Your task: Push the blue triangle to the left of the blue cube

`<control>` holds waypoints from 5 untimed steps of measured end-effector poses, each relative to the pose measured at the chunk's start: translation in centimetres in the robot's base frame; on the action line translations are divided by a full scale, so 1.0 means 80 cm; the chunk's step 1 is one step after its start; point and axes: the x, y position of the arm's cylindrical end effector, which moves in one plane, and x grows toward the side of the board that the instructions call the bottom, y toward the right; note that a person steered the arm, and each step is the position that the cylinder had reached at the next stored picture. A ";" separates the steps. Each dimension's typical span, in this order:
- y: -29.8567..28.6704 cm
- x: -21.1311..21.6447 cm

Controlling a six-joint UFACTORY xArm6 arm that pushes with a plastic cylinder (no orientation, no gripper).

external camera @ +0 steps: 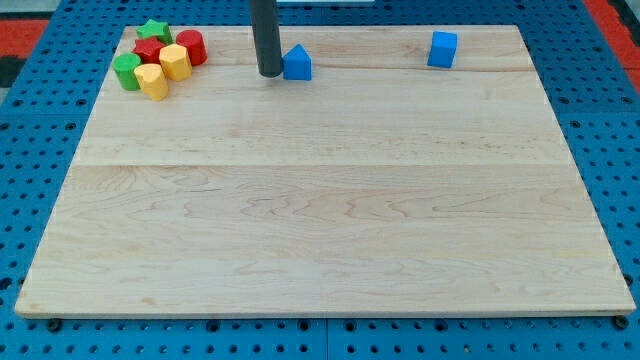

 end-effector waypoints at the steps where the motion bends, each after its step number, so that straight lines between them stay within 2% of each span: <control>1: 0.021 -0.012; 3: 0.093 -0.023; 5: 0.111 -0.068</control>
